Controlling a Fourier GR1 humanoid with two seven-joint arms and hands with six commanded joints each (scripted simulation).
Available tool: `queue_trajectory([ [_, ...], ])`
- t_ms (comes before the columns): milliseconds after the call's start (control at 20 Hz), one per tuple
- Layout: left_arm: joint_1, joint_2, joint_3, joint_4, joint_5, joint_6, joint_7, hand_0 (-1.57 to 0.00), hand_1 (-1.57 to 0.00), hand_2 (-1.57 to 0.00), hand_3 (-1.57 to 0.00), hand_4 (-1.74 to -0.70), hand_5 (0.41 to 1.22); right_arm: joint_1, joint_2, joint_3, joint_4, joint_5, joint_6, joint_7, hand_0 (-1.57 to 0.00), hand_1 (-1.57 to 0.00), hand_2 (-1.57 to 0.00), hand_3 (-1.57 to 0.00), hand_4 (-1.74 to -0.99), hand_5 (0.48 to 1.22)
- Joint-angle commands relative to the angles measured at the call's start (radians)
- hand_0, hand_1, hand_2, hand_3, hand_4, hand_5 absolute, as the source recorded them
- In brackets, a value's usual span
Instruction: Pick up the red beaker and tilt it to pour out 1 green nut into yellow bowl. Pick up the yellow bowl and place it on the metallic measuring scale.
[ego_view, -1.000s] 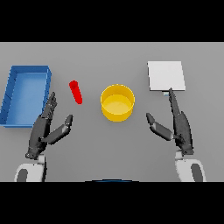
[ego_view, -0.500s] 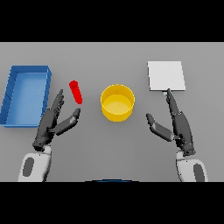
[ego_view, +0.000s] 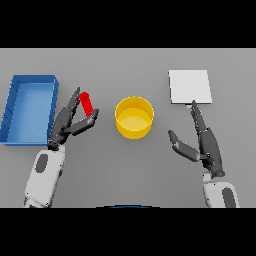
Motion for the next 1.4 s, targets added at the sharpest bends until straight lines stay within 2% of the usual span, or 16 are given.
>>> queue_trajectory([
  [0,-0.029,0.006,0.004,0.020,-0.006,0.004,0.002,0.00,0.00,0.00,0.00,-1.20,0.651,0.000,0.003,-0.005,-0.003,-0.011,0.001,0.006,0.00,0.00,0.00,0.00,-1.222,0.627],
  [150,-0.093,0.007,0.011,0.094,-0.028,0.022,0.008,0.00,0.00,0.00,0.00,-1.20,0.661,-0.009,-0.001,-0.012,0.006,-0.016,0.003,0.020,0.00,0.00,0.00,0.00,-1.226,0.631],
  [400,-0.166,-0.005,0.032,0.190,-0.038,0.051,-0.003,0.00,0.00,0.00,0.00,-1.21,0.673,0.008,0.005,-0.012,-0.001,-0.022,0.002,0.002,0.00,0.00,0.00,0.00,-1.240,0.639],
  [450,-0.174,-0.010,0.034,0.210,-0.039,0.056,-0.018,0.00,0.00,0.00,0.00,-1.22,0.678,-0.005,0.001,-0.015,0.004,-0.018,-0.002,0.020,0.00,0.00,0.00,0.00,-1.241,0.641],
  [700,-0.230,-0.038,0.101,0.325,0.021,0.059,-0.131,0.00,0.00,-0.01,0.00,-1.30,0.719,0.004,0.016,-0.008,0.005,-0.011,-0.011,0.019,0.00,0.00,0.00,0.00,-1.246,0.646],
  [750,-0.247,-0.046,0.111,0.358,0.024,0.067,-0.137,0.00,-0.01,-0.05,-0.04,-1.33,0.738,0.005,0.012,-0.009,0.005,-0.015,-0.005,0.018,0.00,0.00,0.00,0.00,-1.244,0.644],
  [850,-0.259,-0.056,0.129,0.384,0.036,0.077,-0.184,-0.21,-0.23,-0.29,-0.25,-1.40,0.787,-0.003,0.007,-0.019,0.009,-0.022,-0.006,0.018,0.00,0.00,0.00,0.00,-1.240,0.645],
  [900,-0.271,-0.063,0.133,0.403,0.029,0.099,-0.184,-0.38,-0.41,-0.46,-0.52,-1.41,0.874,0.000,0.008,-0.012,0.000,-0.012,-0.010,0.018,0.00,0.00,0.00,0.00,-1.236,0.647],
  [950,-0.272,-0.069,0.128,0.403,0.009,0.137,-0.180,-0.55,-0.59,-0.66,-0.73,-1.47,0.943,0.000,0.004,-0.017,0.003,-0.019,-0.005,0.021,0.00,0.00,0.00,0.00,-1.237,0.648],
  [1000,-0.274,-0.075,0.117,0.415,-0.017,0.168,-0.173,-0.76,-0.78,-0.84,-0.88,-1.52,0.999,0.001,0.006,-0.016,0.002,-0.022,-0.003,0.014,0.00,0.00,0.00,0.00,-1.239,0.648],
  [1100,-0.281,-0.072,0.093,0.417,-0.052,0.181,-0.170,-1.05,-1.07,-1.11,-1.06,-1.59,1.079,0.011,0.006,-0.016,0.002,-0.019,-0.007,0.008,0.00,0.00,0.00,0.00,-1.239,0.648],
  [1200,-0.281,-0.069,0.090,0.414,-0.047,0.174,-0.178,-1.24,-1.25,-1.27,-1.15,-1.64,1.130,0.015,0.012,-0.003,0.001,-0.008,-0.004,0.000,0.00,0.00,0.00,0.00,-1.242,0.650],
  [1350,-0.287,-0.066,0.096,0.422,-0.045,0.169,-0.184,-1.40,-1.41,-1.42,-1.36,-1.54,1.174,0.004,0.021,-0.006,0.003,-0.027,0.001,0.010,0.00,0.00,0.00,0.00,-1.255,0.644],
])
